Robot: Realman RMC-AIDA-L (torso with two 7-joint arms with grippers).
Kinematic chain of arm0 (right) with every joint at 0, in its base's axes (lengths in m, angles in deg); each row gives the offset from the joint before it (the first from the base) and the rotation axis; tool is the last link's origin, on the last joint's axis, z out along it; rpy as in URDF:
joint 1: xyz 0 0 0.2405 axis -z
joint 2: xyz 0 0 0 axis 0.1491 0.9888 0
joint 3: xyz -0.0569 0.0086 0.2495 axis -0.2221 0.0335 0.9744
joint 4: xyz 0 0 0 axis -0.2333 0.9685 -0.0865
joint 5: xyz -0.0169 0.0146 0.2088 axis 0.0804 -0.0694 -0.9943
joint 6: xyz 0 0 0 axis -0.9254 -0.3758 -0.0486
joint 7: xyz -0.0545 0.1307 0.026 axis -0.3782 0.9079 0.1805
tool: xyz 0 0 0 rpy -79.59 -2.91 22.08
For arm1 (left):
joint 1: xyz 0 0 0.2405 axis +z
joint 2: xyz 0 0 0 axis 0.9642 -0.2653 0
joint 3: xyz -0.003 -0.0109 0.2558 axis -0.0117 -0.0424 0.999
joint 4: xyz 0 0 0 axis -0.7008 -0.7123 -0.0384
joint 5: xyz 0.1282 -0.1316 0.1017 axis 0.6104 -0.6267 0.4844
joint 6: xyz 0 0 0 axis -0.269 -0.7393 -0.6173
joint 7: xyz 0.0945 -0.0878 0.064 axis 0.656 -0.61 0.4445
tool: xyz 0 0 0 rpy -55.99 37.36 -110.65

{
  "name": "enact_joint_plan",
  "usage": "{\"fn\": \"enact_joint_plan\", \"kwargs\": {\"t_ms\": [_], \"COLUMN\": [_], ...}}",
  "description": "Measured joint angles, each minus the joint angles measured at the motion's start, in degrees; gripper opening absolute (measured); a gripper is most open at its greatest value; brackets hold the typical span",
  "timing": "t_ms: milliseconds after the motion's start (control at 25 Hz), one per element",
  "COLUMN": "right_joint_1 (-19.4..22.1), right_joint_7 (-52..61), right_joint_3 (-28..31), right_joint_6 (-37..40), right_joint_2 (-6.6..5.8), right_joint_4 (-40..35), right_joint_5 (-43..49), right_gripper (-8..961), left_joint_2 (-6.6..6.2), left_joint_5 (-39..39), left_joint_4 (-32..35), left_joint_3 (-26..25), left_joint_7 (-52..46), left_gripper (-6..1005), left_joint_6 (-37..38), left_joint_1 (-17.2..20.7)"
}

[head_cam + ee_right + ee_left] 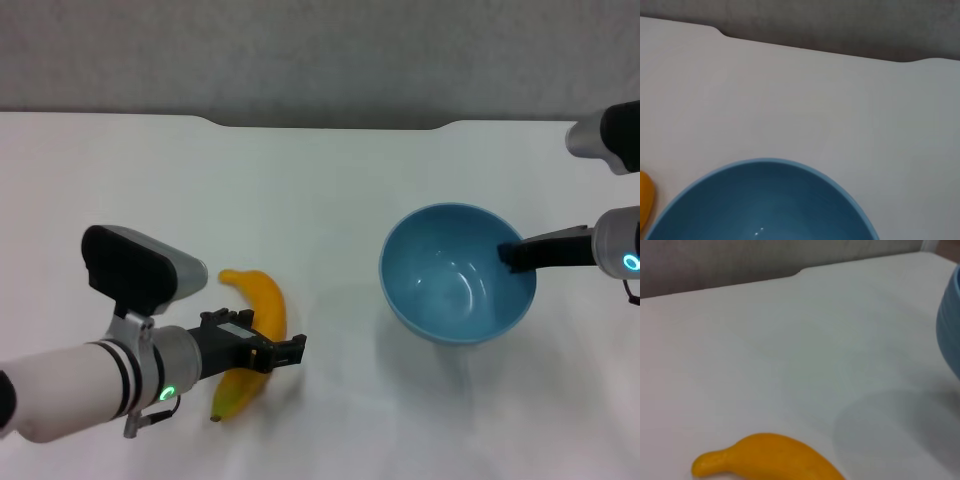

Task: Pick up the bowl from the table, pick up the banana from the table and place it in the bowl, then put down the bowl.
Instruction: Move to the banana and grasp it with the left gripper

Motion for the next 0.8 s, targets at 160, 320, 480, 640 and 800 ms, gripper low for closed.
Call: {"fn": "enact_joint_plan", "kwargs": {"t_ms": [160,320,480,640,800], "right_joint_1": [-0.1,-0.1,-0.1,-0.1,-0.2], "right_joint_7": [0.0,0.0,-0.1,-0.1,-0.1], "right_joint_3": [-0.2,-0.2,0.1,-0.1,-0.2], "right_joint_6": [-0.1,-0.3,-0.7,-0.7,-0.7], "right_joint_2": [0.0,0.0,0.0,0.0,0.0], "right_joint_4": [-0.1,-0.2,-0.2,-0.3,-0.4], "right_joint_5": [0.0,0.0,0.0,-0.1,-0.1], "right_gripper": [34,34,34,34,34], "left_joint_2": [0.0,0.05,0.09,0.16,0.22], "left_joint_5": [0.1,0.1,-0.1,-0.2,-0.3], "left_joint_4": [1.6,2.5,3.3,4.3,5.0], "left_joint_3": [2.6,4.9,5.9,6.4,6.9], "left_joint_7": [0.2,0.3,0.3,0.2,-0.3], "left_gripper": [860,859,859,858,858], "left_joint_6": [3.3,7.5,9.1,9.7,9.9], "left_joint_1": [-0.4,-0.6,-0.9,-1.3,-1.7]}}
